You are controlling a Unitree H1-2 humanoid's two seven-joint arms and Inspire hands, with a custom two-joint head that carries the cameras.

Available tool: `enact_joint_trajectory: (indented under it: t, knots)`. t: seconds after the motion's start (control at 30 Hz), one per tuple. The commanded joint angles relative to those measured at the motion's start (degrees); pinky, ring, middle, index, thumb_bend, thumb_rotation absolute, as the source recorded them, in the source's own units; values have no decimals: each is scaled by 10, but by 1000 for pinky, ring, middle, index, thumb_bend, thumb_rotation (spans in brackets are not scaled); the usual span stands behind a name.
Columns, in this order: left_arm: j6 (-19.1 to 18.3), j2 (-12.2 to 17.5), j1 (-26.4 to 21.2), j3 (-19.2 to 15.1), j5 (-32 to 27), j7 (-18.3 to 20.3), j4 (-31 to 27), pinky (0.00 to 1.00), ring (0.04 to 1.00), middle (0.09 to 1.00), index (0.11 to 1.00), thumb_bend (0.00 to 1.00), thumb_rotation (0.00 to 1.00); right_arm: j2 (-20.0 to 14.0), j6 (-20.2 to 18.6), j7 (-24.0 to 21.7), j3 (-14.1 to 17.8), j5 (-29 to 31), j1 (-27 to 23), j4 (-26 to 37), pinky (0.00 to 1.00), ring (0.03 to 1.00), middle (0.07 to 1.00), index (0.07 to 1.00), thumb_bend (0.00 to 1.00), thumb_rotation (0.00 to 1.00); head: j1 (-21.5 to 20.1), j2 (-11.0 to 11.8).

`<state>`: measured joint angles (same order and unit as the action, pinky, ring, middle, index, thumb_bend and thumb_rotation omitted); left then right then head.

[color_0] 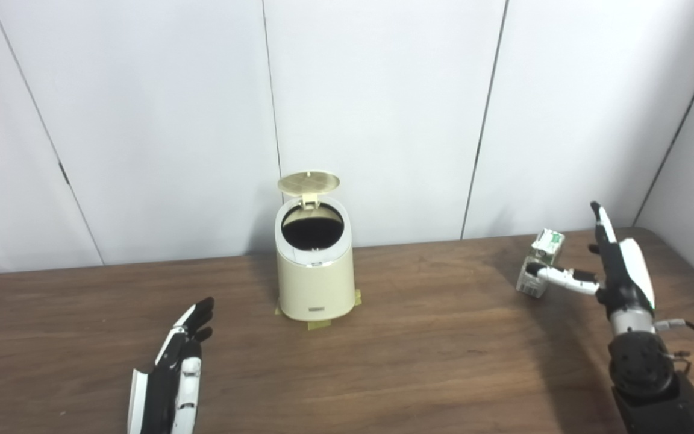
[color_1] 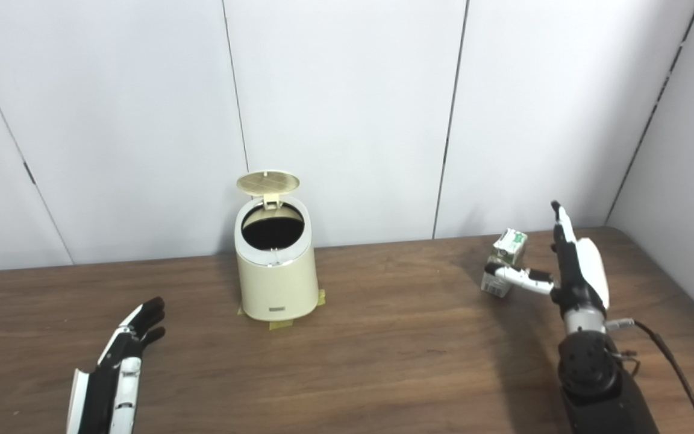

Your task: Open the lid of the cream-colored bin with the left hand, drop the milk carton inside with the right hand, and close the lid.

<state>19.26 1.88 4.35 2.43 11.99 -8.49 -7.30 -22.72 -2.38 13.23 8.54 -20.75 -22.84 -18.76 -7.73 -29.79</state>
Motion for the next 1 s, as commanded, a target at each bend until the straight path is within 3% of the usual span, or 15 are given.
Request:
enact_joint_trajectory:
  t: [0.0, 0.13, 0.2, 0.37, 0.53, 0.6, 0.73, 0.97]
  knots:
    - [11, 4, 32, -5, 10, 0, 26, 827, 871, 879, 854, 287, 986, -18, -1, 10, 6, 1, -28, 1, 766, 925, 995, 1000, 866, 334, 0, -1]
    - [13, 5, 31, -7, 12, -2, 29, 817, 866, 878, 854, 292, 975, -14, -6, 15, 12, 14, -36, -22, 784, 930, 982, 990, 876, 332, -1, -2]
    - [12, 6, 31, -7, 18, -3, 30, 803, 856, 872, 848, 301, 964, -17, 14, 14, 15, 31, -48, -57, 737, 885, 941, 960, 906, 354, -2, -2]
    - [5, 9, 32, -7, 15, 3, 26, 803, 857, 874, 850, 310, 952, -33, 73, -5, 15, 74, -73, -134, 835, 895, 898, 888, 931, 398, -5, -2]
    - [5, 10, 31, -7, 13, 5, 29, 794, 858, 873, 851, 295, 927, -36, 64, -32, 26, 124, -95, -170, 730, 756, 861, 889, 918, 394, -7, -2]
    - [4, 11, 32, -7, 13, 6, 29, 795, 859, 875, 850, 291, 919, -39, 57, -48, 31, 145, -102, -188, 739, 761, 864, 906, 929, 407, -7, -2]
    - [-6, 13, 32, -5, 14, 12, 24, 803, 864, 876, 854, 285, 919, -43, 78, -84, 45, 195, -120, -242, 744, 771, 847, 886, 944, 383, -5, 0]
    - [-9, 13, 31, -8, 20, 16, 24, 796, 859, 872, 850, 283, 899, -49, 103, -101, 38, 211, -139, -292, 745, 816, 860, 845, 946, 346, -4, 2]
